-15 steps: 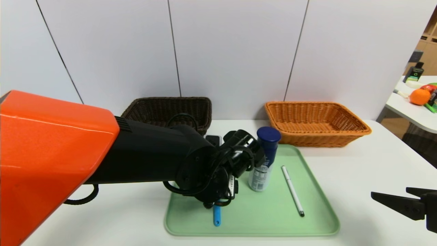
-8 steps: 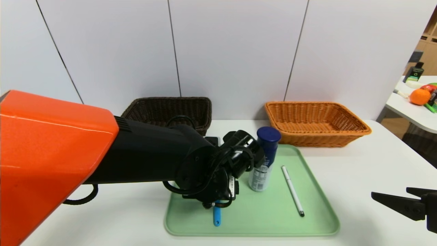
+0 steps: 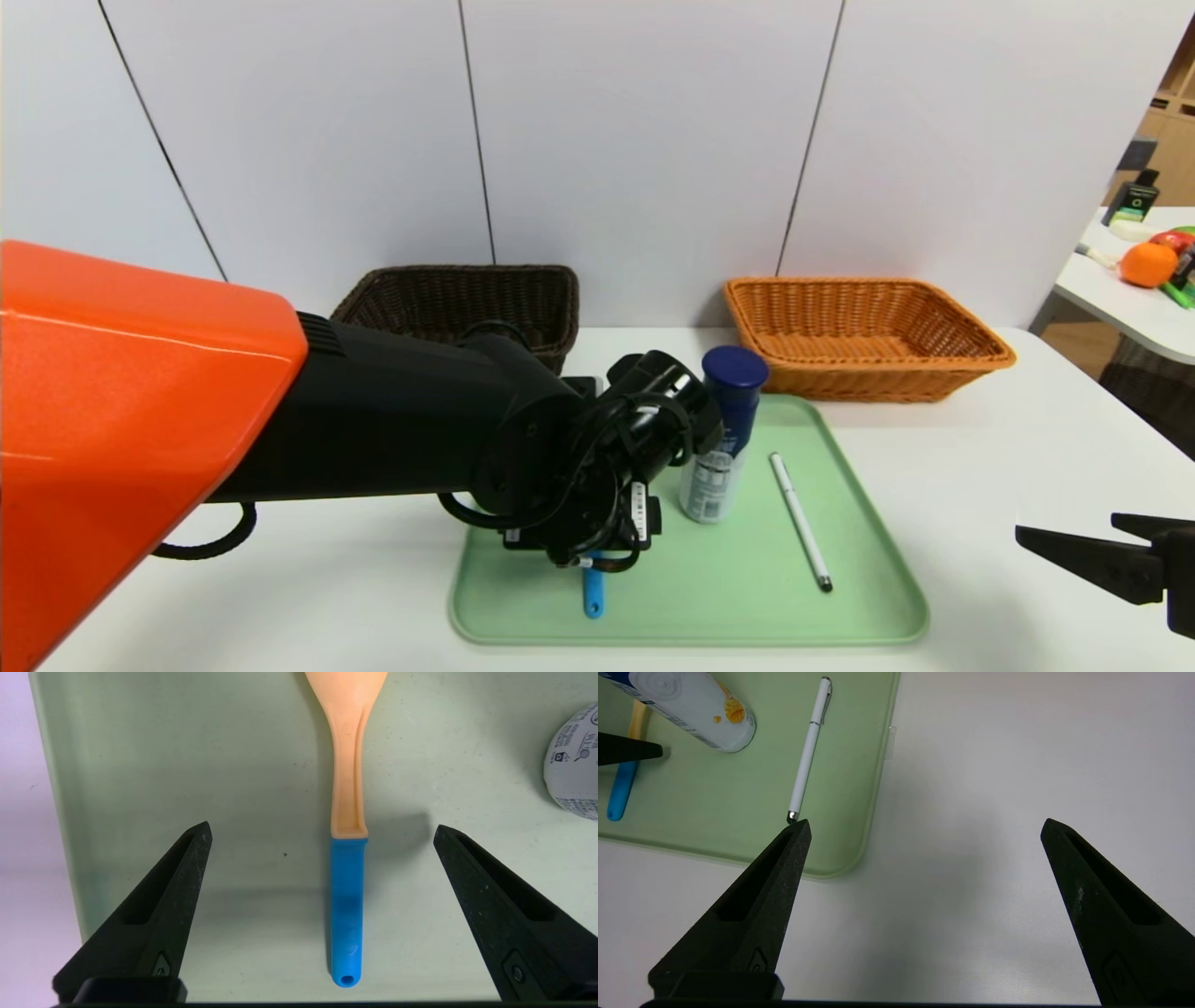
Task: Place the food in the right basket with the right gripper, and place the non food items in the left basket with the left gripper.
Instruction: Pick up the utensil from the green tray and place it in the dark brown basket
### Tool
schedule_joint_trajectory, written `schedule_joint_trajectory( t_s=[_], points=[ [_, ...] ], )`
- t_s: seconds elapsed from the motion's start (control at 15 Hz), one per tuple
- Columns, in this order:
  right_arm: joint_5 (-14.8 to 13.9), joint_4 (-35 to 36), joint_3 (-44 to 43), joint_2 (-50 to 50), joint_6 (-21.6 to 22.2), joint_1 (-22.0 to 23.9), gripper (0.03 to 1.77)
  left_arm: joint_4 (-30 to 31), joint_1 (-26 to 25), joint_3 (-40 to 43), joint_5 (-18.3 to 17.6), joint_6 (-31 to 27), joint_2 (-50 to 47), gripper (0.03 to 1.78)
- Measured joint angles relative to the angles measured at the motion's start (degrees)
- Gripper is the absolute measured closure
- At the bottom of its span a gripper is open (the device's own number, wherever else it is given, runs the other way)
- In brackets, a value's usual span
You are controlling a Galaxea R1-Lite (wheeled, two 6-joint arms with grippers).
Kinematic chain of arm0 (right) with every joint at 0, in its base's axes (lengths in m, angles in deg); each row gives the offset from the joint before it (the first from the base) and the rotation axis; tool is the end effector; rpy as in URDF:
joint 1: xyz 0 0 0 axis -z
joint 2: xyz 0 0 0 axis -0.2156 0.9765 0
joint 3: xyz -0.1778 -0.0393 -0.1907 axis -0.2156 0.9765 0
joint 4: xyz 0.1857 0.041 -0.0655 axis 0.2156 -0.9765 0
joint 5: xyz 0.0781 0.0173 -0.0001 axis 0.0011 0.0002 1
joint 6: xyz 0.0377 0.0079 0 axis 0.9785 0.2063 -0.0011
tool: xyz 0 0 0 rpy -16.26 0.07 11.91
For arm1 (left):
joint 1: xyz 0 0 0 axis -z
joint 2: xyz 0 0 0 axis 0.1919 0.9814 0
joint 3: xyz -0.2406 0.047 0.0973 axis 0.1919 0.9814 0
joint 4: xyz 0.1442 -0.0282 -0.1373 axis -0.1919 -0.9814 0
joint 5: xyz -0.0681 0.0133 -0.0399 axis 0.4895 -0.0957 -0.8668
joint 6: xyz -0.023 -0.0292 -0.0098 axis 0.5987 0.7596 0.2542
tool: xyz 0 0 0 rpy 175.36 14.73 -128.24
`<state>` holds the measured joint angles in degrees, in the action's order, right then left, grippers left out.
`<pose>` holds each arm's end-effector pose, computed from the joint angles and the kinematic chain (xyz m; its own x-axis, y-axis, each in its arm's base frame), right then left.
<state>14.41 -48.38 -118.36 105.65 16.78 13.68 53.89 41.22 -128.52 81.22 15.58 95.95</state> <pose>0.1609 0.0057 0.1362 0.7930 0.2228 -0.5670 -0.1684 0.9746 0.1474 0.2384 -0.2850 0.0935 0.5469 -0.0984 -0.8314 0.0373 0.9949 -0.0932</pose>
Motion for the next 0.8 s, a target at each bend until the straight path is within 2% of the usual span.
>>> schedule_joint_trajectory(
  t_s=[0.8],
  points=[
    [0.2,0.0,0.7,-0.9,0.0,0.0,0.10,0.2,-0.1,0.0,1.0,-0.5,1.3,0.12]
  ],
)
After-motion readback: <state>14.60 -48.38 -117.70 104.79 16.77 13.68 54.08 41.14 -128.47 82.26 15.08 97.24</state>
